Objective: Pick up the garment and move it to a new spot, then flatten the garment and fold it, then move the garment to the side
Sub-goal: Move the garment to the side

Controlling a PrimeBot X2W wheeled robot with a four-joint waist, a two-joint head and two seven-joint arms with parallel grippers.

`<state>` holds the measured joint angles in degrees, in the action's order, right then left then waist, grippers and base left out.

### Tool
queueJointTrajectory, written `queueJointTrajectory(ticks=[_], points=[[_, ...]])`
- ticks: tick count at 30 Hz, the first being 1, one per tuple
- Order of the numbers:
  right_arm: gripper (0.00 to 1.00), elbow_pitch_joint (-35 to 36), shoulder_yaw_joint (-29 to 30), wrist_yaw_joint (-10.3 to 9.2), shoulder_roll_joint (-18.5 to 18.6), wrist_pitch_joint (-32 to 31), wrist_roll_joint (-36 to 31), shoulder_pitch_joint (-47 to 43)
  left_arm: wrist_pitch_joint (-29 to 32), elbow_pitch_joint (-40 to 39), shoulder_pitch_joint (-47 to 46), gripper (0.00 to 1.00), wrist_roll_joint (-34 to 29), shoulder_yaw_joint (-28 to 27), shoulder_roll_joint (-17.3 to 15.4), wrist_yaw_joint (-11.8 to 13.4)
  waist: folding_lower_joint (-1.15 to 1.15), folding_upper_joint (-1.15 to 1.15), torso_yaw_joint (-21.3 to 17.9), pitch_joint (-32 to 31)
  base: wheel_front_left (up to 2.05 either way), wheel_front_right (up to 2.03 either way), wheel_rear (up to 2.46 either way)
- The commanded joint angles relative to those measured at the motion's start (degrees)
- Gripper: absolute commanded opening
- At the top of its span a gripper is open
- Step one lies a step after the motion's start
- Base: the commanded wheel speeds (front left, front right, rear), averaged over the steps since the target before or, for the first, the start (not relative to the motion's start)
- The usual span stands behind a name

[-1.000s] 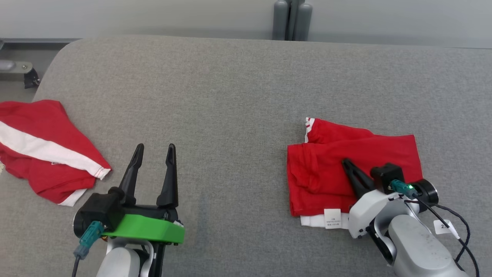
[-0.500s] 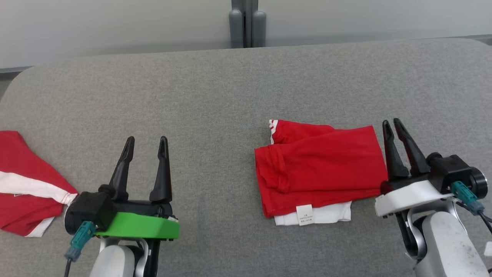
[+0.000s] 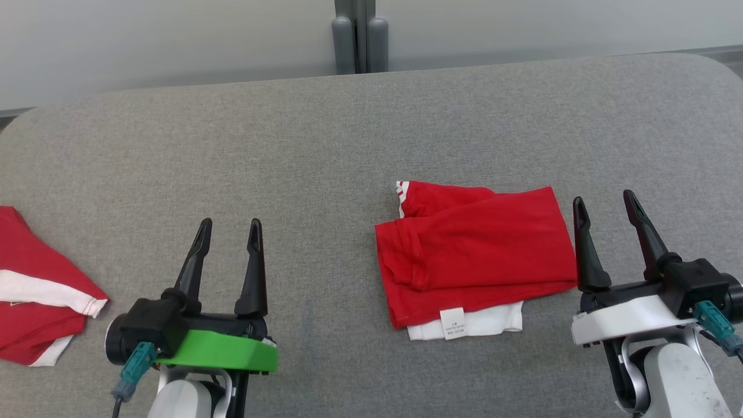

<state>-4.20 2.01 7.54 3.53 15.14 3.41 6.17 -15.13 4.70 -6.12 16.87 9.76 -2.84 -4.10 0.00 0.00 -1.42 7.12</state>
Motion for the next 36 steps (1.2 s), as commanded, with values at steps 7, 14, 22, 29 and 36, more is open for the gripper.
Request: queueJointTrajectory(ticks=[7, 14, 22, 29, 36], points=[[1.0, -1.86, 1.37, -0.11, -0.32, -0.02, -0.13, -0.59, 0.0, 0.81, 0.35, 1.0, -0.41, 0.22, -0.11, -0.36, 0.0, 0.0, 0.91, 0.05, 0.0, 0.0, 0.0], [1.0, -8.89, 4.02, -0.11, -0.48, -0.02, 0.67, 1.58, 0.0, 1.72, -0.73, 1.0, -1.42, 0.83, -0.11, -1.24, 0.0, 0.0, 2.96, 2.09, 0.0, 0.0, 0.0], [1.0, -22.01, 7.5, -0.11, -0.6, -0.01, 2.23, 5.21, 0.0, 2.2, -1.57, 1.0, -2.57, 1.09, -0.11, -2.06, 0.0, 0.0, 5.36, 4.07, 0.0, 0.0, 0.0], [1.0, -29.1, 9.18, -0.11, -0.56, -0.01, 1.2, 8.47, 0.0, 2.24, -2.12, 1.0, -3.3, 1.03, -0.11, -2.49, 0.0, 0.0, 6.5, 5.05, 0.0, 0.0, 0.0], [1.0, -34.08, 7.03, -0.11, -0.6, -0.03, 3.69, 10.88, 0.0, 1.95, -1.45, 1.0, -3.57, 0.33, -0.09, -2.72, 0.0, 0.0, 6.01, 5.66, 0.0, 0.0, 0.0]])
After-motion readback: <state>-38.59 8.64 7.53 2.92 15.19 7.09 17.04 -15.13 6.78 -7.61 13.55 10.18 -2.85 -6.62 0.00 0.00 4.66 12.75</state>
